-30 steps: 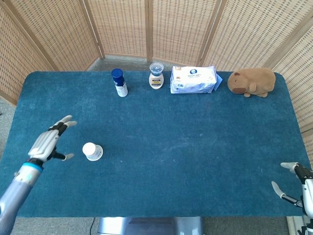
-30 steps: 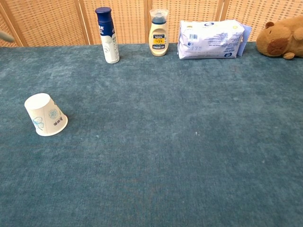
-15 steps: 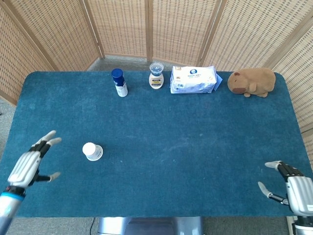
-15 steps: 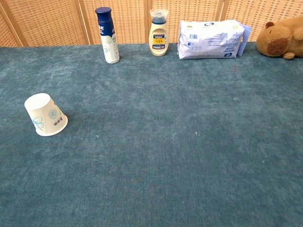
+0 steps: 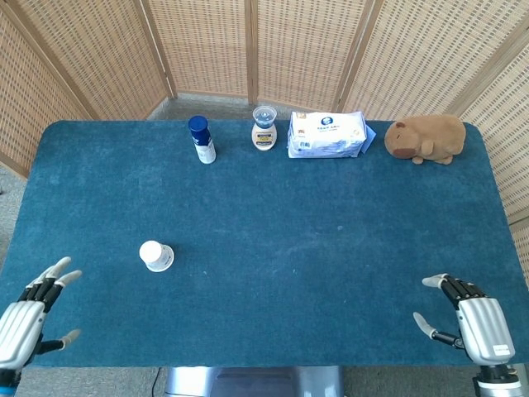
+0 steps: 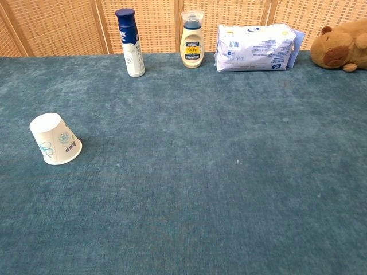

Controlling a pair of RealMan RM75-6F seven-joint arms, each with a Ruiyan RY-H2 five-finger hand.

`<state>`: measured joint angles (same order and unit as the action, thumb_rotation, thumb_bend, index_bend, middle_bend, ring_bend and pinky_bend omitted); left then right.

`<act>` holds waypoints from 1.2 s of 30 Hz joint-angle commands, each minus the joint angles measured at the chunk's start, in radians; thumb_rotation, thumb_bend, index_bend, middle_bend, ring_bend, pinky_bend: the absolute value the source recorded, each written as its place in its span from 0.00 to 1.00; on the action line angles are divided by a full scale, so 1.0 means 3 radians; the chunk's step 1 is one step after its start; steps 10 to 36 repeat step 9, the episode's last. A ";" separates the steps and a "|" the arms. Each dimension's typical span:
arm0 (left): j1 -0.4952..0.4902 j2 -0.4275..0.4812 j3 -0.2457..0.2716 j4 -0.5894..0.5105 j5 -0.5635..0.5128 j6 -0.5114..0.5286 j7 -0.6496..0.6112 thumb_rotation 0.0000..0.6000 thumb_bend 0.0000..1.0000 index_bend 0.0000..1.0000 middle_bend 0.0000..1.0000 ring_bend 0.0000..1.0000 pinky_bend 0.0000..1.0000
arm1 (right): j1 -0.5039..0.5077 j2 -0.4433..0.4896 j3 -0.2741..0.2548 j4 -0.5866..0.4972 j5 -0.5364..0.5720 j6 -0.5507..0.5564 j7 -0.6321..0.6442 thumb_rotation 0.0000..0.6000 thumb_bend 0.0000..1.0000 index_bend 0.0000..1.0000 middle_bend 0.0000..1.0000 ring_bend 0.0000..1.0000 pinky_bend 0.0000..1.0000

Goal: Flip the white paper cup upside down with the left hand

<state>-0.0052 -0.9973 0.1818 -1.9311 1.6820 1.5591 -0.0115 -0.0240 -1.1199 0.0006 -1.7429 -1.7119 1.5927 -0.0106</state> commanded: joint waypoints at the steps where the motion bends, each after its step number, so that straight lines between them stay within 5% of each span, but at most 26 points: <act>1: 0.0124 -0.0087 0.0040 0.0113 0.0138 0.0150 0.0031 1.00 0.13 0.13 0.01 0.00 0.11 | -0.0005 -0.0015 -0.0019 -0.0027 -0.0007 -0.0002 -0.0043 0.69 0.33 0.34 0.37 0.41 0.42; 36: 0.0272 -0.0214 -0.0014 0.0238 0.0163 0.0308 0.0160 1.00 0.13 0.13 0.01 0.00 0.11 | -0.0003 -0.0028 -0.0023 -0.0002 0.0031 0.0002 -0.0022 0.69 0.33 0.34 0.37 0.41 0.42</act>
